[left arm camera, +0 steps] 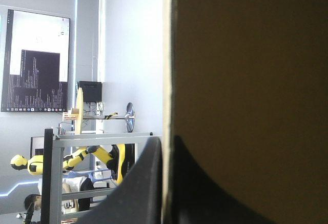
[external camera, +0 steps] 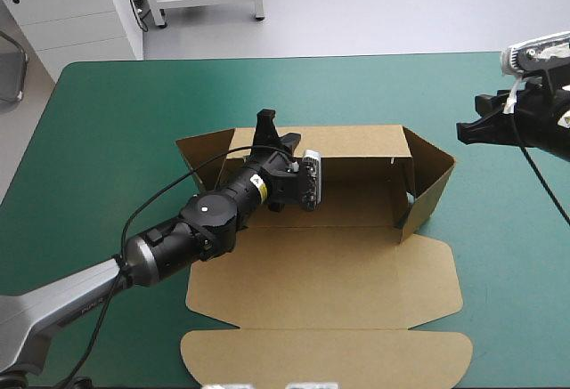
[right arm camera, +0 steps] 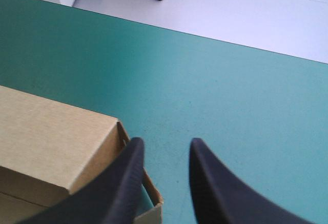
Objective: Fold the box
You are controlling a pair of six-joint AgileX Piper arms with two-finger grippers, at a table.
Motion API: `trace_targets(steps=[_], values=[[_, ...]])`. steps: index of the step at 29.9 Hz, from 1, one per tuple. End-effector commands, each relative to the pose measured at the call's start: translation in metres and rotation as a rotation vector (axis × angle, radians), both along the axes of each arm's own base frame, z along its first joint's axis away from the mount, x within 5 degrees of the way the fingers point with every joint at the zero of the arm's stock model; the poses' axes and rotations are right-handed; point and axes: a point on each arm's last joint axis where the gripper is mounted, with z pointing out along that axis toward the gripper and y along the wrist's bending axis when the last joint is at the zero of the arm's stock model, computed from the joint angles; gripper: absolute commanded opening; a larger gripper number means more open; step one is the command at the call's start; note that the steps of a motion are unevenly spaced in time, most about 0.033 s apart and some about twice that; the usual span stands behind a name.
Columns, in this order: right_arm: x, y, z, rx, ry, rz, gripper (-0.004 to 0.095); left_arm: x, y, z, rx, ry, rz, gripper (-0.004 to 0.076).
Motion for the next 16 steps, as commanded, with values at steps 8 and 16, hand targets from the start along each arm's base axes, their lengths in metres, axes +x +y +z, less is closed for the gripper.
trace_targets(steps=[8,16], values=[[0.045,-0.006,0.0,0.038,-0.01,-0.086,0.0928,-0.006,0.005,0.027,-0.037,-0.081,-0.019,-0.0008],[0.108,-0.006,-0.004,0.086,0.066,-0.111,0.0927,-0.006,0.005,0.027,-0.041,-0.078,-0.014,-0.0008]])
